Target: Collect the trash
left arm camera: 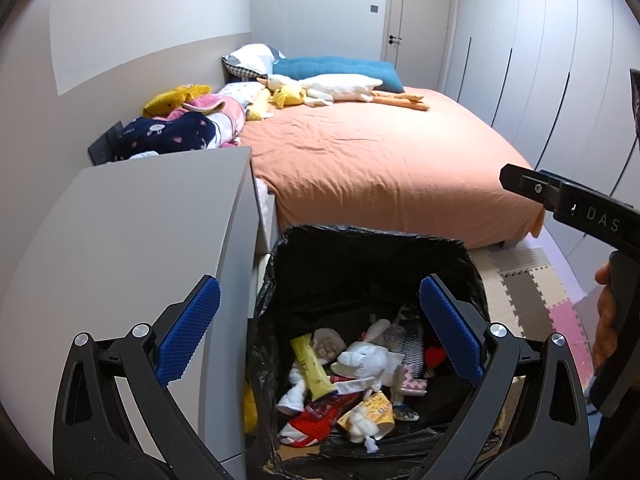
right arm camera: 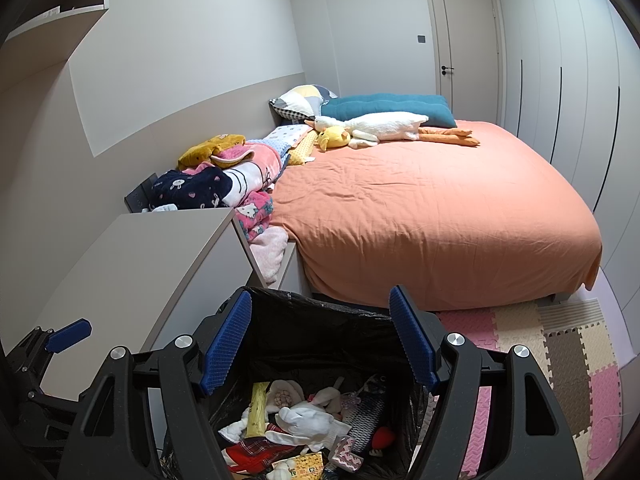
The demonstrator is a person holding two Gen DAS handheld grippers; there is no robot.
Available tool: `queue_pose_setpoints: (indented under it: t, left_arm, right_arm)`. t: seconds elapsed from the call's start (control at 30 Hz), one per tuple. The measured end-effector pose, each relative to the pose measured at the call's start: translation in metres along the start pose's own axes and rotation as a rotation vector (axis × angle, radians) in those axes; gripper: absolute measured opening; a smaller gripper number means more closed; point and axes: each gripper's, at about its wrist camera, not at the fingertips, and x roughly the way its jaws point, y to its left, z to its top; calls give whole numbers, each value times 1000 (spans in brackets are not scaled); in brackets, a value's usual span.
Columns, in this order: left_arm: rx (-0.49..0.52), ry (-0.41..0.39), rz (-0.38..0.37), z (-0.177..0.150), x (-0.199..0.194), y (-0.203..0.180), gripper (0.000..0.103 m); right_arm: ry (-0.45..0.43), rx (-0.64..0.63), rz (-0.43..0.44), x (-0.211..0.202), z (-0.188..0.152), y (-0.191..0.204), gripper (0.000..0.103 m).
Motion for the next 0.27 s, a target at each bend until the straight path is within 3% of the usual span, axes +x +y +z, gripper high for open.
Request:
queue_pose_setpoints:
  t: [0.27]
  left_arm:
    - [-10,36,-3,1,7,0,97]
  right_arm:
    - [-1,0,1,0,0,0,72]
